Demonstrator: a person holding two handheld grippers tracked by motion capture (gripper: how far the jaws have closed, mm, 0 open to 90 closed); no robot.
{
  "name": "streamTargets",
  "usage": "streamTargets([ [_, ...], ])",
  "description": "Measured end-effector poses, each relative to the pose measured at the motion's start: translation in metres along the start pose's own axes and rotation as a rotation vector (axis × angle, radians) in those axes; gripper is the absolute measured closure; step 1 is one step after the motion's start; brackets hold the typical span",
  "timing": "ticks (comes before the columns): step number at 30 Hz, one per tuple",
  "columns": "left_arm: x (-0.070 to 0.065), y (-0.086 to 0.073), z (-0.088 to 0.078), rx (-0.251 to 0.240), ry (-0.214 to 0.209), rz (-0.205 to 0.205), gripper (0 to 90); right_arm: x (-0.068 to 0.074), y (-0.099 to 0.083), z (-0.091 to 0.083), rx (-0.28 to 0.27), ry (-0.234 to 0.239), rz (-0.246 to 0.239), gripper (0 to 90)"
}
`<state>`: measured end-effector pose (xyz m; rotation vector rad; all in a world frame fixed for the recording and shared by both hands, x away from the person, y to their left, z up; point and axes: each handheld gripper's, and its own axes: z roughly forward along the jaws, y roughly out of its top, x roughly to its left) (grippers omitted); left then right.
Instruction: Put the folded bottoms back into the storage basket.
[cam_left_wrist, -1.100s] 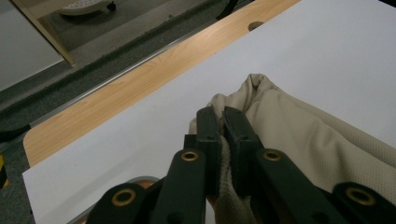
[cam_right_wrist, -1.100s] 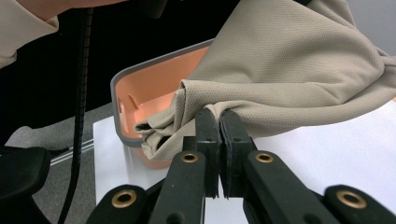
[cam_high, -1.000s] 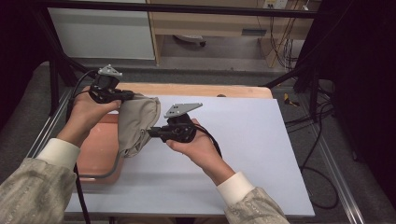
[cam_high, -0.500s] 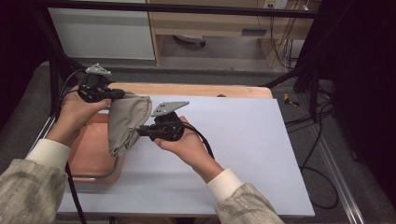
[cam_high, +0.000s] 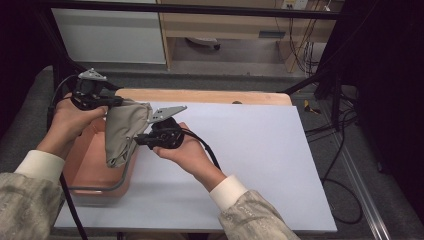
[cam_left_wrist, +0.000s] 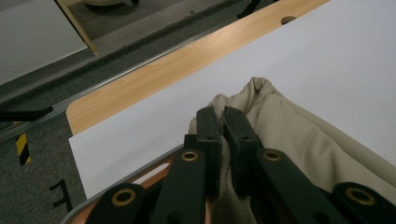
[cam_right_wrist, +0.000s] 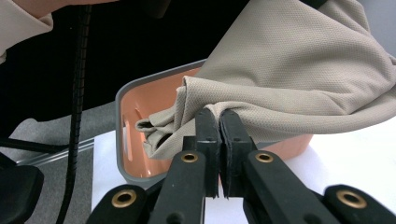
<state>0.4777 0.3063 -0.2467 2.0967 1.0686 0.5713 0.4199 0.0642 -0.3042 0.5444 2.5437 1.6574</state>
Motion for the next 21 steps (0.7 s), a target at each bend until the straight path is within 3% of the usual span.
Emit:
streamTargets([
  [14, 0.018, -0.013, -0.011, 0.009, 0.023, -0.022, 85.6, 0.007, 0.007, 0.024, 0.014, 0.018, -0.015, 88.2],
  [21, 0.020, -0.016, -0.013, 0.008, 0.025, -0.027, 85.6, 0.009, 0.007, 0.030, 0.013, 0.021, -0.018, 88.2],
])
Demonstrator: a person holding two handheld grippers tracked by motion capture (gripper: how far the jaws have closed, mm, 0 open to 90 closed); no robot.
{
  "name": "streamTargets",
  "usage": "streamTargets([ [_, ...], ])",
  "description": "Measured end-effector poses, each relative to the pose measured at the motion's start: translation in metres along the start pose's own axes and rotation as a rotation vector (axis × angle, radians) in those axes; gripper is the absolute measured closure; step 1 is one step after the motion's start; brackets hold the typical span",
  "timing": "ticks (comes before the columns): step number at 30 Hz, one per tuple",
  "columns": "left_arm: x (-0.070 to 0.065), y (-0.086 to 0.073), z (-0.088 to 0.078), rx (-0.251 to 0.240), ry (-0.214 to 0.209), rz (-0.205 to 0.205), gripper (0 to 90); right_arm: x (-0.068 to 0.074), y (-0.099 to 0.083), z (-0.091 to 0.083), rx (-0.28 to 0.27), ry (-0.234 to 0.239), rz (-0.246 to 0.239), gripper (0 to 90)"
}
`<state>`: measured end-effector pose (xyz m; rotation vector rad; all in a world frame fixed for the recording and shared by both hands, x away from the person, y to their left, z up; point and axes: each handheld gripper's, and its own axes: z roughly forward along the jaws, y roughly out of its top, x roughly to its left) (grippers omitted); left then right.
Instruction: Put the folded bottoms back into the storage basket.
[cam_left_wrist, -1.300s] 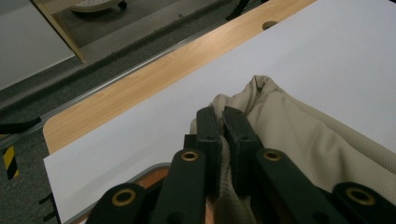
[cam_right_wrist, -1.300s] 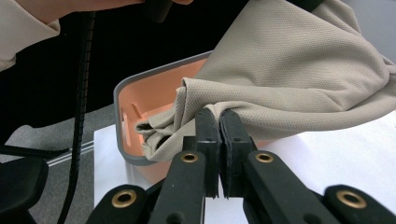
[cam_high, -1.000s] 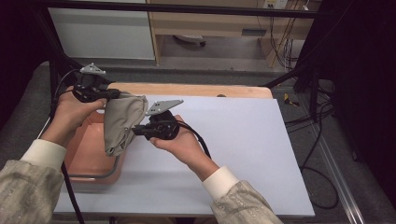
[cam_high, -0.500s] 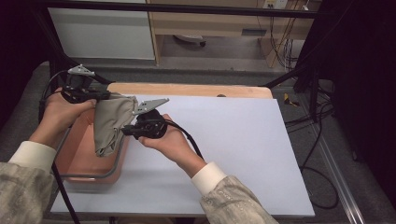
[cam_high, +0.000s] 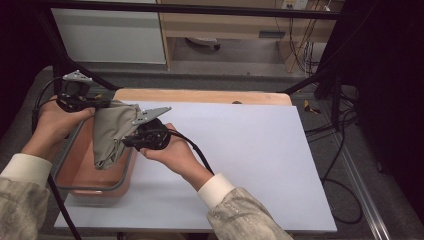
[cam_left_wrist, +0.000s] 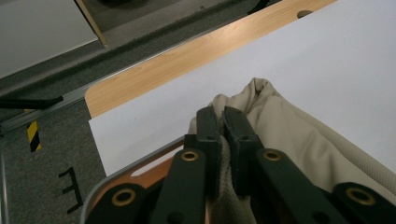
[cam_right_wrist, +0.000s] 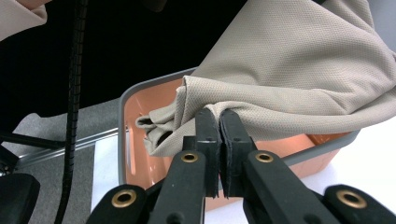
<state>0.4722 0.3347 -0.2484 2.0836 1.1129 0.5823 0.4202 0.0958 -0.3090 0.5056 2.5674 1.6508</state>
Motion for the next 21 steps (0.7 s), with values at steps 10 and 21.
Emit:
streamTargets([
  [10, 0.002, -0.002, 0.000, 0.005, 0.005, 0.001, 85.5, 0.005, -0.001, 0.006, 0.005, -0.005, -0.027, 88.2],
  [21, 0.004, -0.006, 0.002, 0.024, 0.004, 0.007, 85.5, 0.007, -0.005, 0.012, 0.005, 0.003, -0.025, 88.2],
])
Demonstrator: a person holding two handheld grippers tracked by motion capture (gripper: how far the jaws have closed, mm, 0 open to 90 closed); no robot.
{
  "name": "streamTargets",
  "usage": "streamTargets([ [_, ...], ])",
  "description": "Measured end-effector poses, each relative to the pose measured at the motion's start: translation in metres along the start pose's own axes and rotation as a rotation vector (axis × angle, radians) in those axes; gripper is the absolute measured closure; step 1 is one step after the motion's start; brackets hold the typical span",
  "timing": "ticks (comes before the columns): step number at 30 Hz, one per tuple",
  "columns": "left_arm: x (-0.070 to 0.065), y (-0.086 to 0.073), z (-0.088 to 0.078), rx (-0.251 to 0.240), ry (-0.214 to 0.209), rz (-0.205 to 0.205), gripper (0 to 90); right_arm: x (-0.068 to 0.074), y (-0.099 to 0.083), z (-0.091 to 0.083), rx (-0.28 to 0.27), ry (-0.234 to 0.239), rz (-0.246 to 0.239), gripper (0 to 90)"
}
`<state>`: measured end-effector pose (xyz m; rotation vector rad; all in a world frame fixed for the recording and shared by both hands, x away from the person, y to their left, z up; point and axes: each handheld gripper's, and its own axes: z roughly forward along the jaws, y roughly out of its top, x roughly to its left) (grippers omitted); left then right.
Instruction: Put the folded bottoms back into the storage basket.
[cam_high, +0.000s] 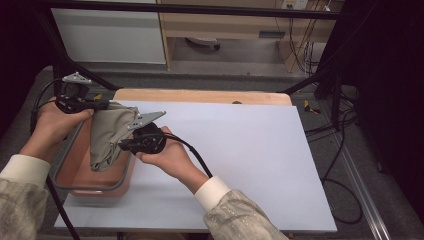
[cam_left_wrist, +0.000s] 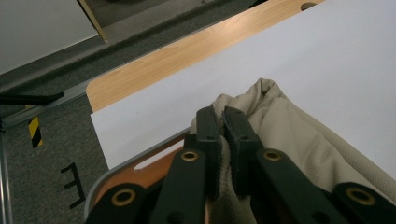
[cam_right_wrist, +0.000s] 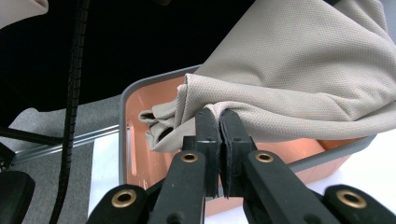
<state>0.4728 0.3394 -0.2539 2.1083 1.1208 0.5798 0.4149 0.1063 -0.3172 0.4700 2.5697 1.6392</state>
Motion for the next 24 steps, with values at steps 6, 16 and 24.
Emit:
streamTargets([
  [6, 0.002, -0.003, 0.001, 0.005, 0.007, 0.000, 85.5, 0.002, -0.002, 0.005, 0.005, 0.004, -0.005, 88.2],
  [16, 0.005, -0.007, 0.003, 0.016, 0.011, -0.001, 85.5, 0.004, -0.005, 0.012, 0.008, 0.011, -0.005, 88.2],
  [24, 0.010, -0.013, 0.005, 0.030, 0.015, -0.009, 85.5, 0.004, -0.008, 0.017, 0.015, 0.014, 0.000, 88.2],
])
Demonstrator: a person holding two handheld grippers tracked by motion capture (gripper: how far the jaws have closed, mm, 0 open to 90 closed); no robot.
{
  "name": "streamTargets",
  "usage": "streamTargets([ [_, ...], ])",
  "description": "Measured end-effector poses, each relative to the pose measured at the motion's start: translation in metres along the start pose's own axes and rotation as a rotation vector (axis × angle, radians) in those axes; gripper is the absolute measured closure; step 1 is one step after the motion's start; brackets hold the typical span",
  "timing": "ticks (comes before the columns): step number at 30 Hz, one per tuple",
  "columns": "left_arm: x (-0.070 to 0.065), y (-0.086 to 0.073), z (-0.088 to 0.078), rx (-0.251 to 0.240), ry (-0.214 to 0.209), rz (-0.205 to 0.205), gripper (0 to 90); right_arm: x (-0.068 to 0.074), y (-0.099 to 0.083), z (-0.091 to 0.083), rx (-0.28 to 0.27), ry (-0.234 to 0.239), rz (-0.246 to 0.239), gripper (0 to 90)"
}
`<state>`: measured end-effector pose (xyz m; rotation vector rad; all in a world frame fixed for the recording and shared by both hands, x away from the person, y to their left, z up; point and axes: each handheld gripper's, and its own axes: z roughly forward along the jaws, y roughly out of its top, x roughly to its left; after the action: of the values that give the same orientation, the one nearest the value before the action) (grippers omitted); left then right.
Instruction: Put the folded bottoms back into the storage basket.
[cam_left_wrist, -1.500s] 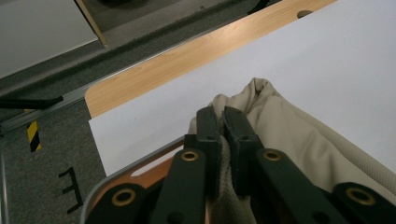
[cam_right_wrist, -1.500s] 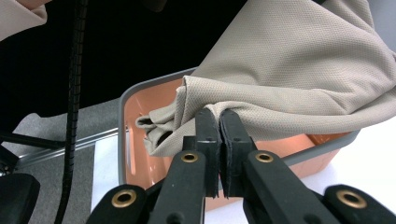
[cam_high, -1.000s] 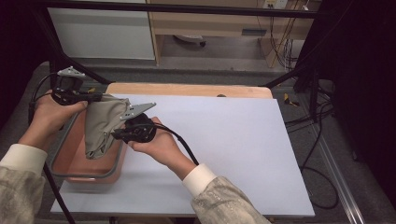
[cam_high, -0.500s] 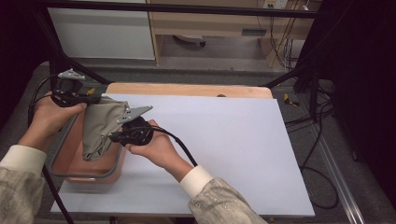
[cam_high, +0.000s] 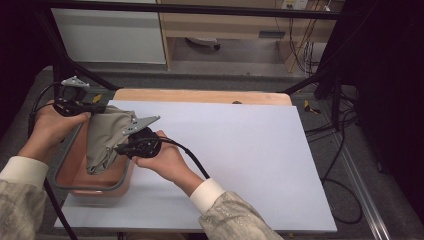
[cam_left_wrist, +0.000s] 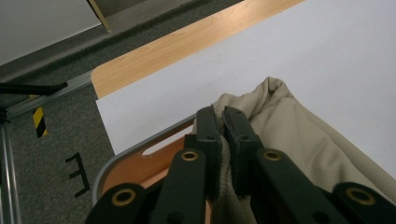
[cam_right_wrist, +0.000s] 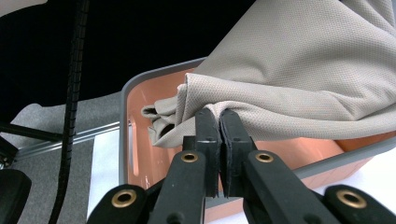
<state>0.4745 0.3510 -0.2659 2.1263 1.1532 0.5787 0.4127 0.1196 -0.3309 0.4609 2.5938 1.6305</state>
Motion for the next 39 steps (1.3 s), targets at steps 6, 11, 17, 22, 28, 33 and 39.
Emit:
streamTargets([
  [6, 0.003, -0.003, 0.002, 0.006, -0.001, -0.007, 85.5, 0.000, -0.002, 0.004, 0.001, 0.000, 0.004, 88.2],
  [11, 0.003, -0.005, 0.003, 0.009, -0.003, -0.009, 85.6, 0.000, -0.004, 0.007, 0.005, 0.003, 0.004, 88.2],
  [17, 0.004, -0.009, 0.007, 0.019, -0.002, -0.010, 85.5, 0.001, -0.006, 0.011, 0.016, -0.002, -0.004, 88.2],
  [22, 0.005, -0.012, 0.009, 0.023, -0.006, -0.013, 85.5, 0.002, -0.008, 0.015, 0.025, 0.003, -0.007, 88.2],
  [28, 0.005, -0.013, 0.009, 0.023, -0.006, -0.014, 85.5, 0.002, -0.010, 0.018, 0.028, 0.005, -0.006, 88.2],
  [33, 0.006, -0.015, 0.010, 0.028, -0.006, -0.016, 85.5, 0.000, -0.013, 0.021, 0.038, 0.000, -0.003, 88.2],
  [39, 0.009, -0.020, 0.015, 0.047, -0.001, -0.017, 85.5, -0.001, -0.018, 0.026, 0.055, 0.007, 0.003, 88.2],
])
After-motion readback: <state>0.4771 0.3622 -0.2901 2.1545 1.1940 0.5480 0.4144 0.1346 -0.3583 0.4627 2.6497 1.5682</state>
